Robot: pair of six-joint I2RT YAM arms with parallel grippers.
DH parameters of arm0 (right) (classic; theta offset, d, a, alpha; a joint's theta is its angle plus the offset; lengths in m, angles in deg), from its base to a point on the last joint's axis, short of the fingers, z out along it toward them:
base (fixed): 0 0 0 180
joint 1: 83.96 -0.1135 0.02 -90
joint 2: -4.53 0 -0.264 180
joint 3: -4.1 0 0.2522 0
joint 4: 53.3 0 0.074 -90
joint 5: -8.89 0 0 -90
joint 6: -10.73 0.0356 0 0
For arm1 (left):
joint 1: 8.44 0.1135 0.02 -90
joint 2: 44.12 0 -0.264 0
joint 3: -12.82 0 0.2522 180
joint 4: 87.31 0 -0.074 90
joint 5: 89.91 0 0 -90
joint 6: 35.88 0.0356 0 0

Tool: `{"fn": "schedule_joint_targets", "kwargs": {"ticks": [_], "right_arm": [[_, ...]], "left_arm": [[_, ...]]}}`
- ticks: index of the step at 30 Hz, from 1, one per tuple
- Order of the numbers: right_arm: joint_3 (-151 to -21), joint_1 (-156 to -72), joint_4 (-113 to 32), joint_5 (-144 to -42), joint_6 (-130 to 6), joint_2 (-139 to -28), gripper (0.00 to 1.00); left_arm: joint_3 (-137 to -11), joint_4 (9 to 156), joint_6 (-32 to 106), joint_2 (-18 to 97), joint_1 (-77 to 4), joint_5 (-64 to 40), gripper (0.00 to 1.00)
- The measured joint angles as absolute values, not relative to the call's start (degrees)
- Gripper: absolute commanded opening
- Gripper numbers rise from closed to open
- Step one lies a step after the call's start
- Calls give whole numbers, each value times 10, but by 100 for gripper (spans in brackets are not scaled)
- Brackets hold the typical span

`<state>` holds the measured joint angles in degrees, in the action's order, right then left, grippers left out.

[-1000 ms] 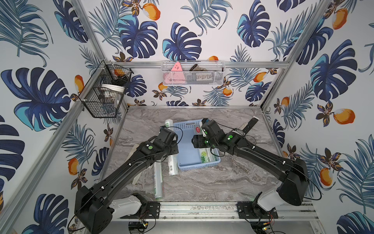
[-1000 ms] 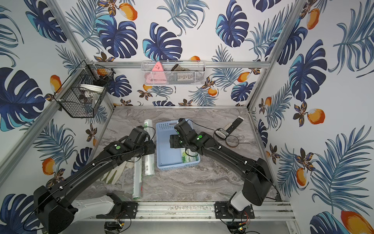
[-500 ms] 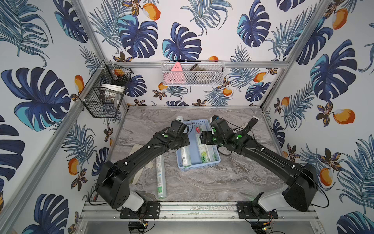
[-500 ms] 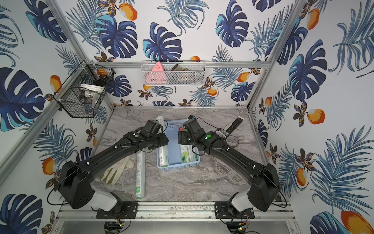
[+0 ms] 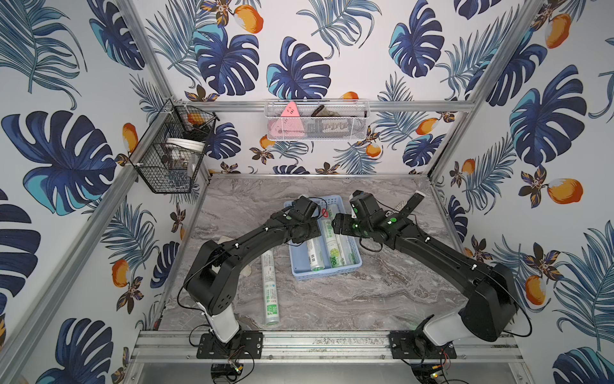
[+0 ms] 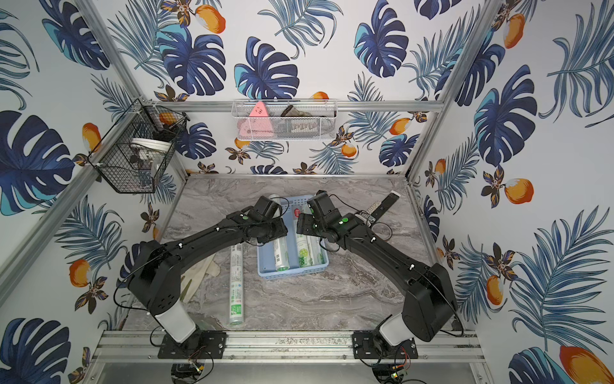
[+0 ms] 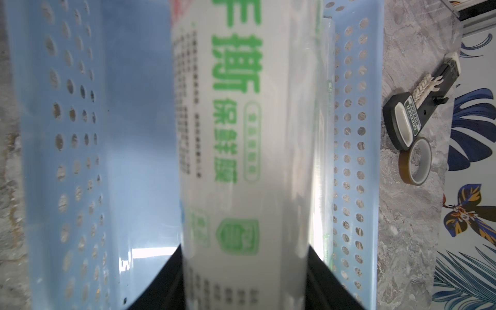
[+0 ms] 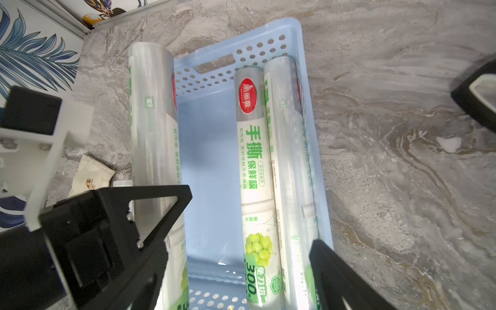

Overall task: Put the plastic wrap into the basket
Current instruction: Place the plastic wrap in the basket.

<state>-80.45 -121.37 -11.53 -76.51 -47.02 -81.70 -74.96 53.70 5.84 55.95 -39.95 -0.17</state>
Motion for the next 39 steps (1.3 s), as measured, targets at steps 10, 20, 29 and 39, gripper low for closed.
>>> {"fn": "schedule_joint_targets", "kwargs": {"ticks": [10, 20, 29, 39], "right_arm": [[-790, -1212, -129, -802, -457, -826, 87], [-790, -1212, -133, -803, -456, -830, 87], [-787, -1212, -133, -801, -457, -831, 87], [-784, -1212, -137, -805, -457, -861, 86]], "left_arm": [[-773, 545, 80, 626, -391, -14, 34], [-773, 567, 79, 657, -389, -33, 36], [-767, 591, 77, 683, -389, -48, 37], [-769, 593, 75, 696, -389, -55, 38]]}}
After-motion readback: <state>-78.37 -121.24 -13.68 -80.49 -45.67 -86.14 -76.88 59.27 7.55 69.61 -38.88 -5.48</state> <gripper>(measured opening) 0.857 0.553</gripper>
